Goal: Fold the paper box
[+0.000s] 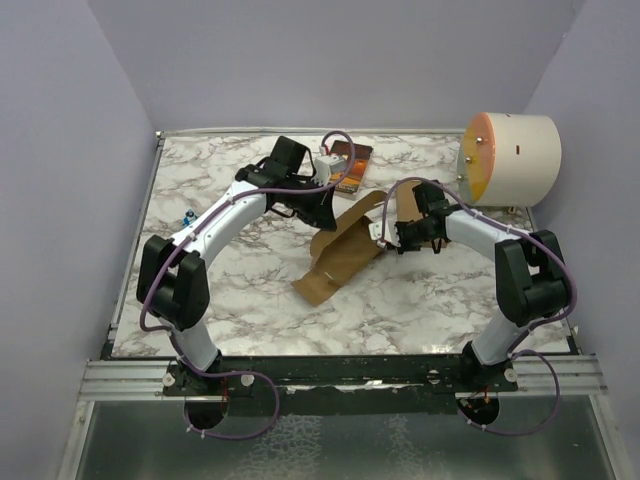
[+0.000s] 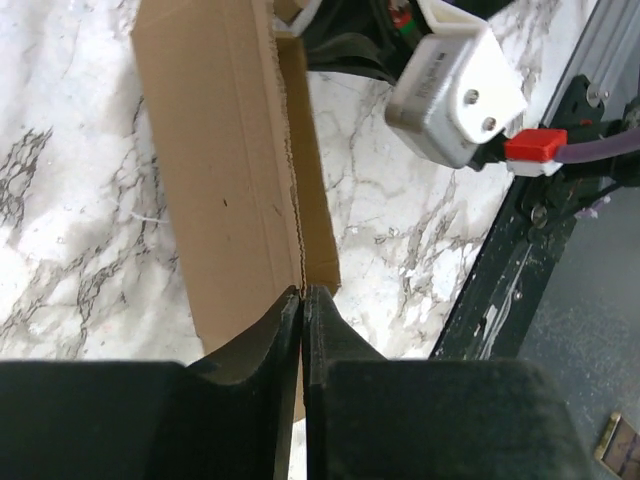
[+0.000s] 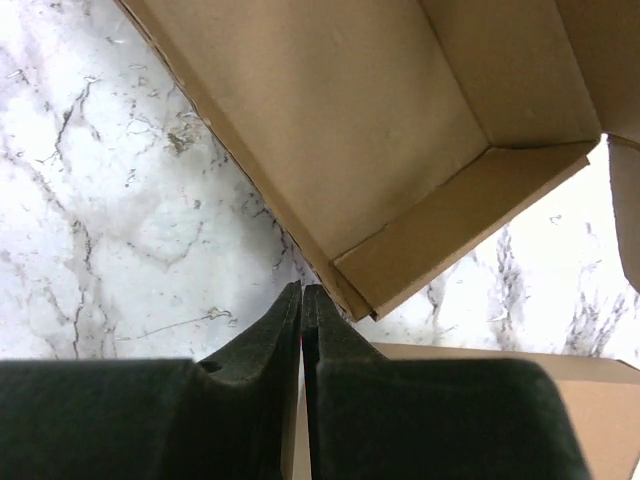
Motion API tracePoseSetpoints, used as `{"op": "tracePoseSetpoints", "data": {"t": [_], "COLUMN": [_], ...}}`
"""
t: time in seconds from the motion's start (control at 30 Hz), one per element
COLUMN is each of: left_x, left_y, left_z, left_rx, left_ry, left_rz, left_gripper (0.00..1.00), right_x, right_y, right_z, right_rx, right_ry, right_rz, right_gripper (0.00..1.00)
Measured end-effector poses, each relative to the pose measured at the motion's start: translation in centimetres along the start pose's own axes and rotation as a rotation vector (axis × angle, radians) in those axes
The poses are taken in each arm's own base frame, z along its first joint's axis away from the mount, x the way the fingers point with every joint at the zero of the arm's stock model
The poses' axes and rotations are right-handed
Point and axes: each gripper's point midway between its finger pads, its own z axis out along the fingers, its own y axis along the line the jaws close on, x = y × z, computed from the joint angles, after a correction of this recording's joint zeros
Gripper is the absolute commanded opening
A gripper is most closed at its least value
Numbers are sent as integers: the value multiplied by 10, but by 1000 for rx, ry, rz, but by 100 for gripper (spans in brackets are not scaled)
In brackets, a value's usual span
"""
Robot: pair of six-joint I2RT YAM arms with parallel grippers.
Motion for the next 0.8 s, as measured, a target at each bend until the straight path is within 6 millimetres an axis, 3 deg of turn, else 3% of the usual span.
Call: {"op": "tracePoseSetpoints", "data": {"t": [0.17,0.47,0.7,0.8], "left_x": [2,-11,-30,-41], "left_y": [16,29,40,54], "left_z": [-7,-26,-56,-82], "left_rx": [-31,-67,-109,-183], "left_ry": [-30,-132,-283,-384], "left_rz": [-45,-68,-91,-114], "left_gripper": [33,51,51,43], "right_x": [3,3,3,3], "right_y": [10,13,13,13], "right_z": [2,2,2,2], "right_rx": [-22,-33,-33,-33], "right_ry": [3,4,4,4], "right_rz": [16,26,31,32], "right_gripper": [6,7,7,7]}}
